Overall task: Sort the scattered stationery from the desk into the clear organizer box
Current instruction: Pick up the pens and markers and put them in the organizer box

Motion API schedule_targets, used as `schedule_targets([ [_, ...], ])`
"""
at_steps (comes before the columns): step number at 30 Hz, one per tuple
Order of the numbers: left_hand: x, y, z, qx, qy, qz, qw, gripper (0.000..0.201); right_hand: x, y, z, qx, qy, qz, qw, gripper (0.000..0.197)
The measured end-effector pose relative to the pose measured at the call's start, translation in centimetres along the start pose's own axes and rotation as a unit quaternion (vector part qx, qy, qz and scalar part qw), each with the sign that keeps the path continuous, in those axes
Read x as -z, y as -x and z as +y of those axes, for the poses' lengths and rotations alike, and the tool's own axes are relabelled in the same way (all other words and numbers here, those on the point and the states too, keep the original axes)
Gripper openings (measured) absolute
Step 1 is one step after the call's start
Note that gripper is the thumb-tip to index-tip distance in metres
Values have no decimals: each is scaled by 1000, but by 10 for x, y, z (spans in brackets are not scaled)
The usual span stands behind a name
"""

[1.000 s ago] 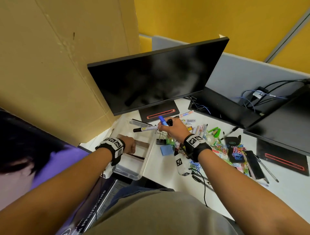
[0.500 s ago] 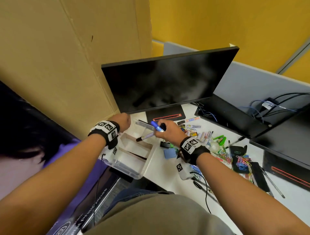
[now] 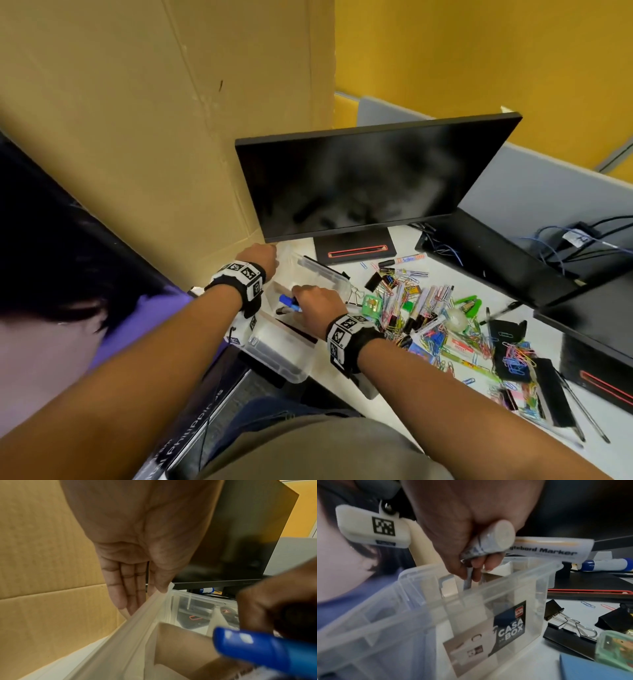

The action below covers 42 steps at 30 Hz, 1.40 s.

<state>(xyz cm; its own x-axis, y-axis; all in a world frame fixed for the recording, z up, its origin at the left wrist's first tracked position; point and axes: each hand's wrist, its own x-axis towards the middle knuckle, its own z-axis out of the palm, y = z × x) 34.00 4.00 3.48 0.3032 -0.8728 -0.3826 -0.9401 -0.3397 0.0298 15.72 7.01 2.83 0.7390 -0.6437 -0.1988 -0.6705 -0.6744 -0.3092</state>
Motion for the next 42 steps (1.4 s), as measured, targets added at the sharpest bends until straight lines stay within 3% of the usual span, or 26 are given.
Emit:
schedule_targets([
  [13, -6, -4, 8, -34, -2, 18, 999, 38, -13, -5, -4, 37, 156, -139, 977, 18],
  [17, -5, -4, 10, -46, -10, 23, 999, 36, -10, -10, -2, 16, 123, -144, 982, 23],
  [22, -5, -5, 11, -45, -13, 25, 999, 34, -3, -19, 5, -43, 19, -169, 985, 48],
  [24, -5, -4, 13, -42, -20, 25, 999, 35, -1, -22, 6, -36, -12, -194, 980, 52],
  [29, -3, -5, 17, -35, -28, 21, 999, 37, 6, -22, -1, -3, 0, -265, 964, 35],
  [37, -7, -3, 22, -32, -20, 26, 999, 41, -10, -21, -12, 3, 47, -255, 966, 29],
  [42, -9, -2, 23, -30, -19, 32, 999, 42, -15, -30, -14, -17, 2, -265, 964, 29],
])
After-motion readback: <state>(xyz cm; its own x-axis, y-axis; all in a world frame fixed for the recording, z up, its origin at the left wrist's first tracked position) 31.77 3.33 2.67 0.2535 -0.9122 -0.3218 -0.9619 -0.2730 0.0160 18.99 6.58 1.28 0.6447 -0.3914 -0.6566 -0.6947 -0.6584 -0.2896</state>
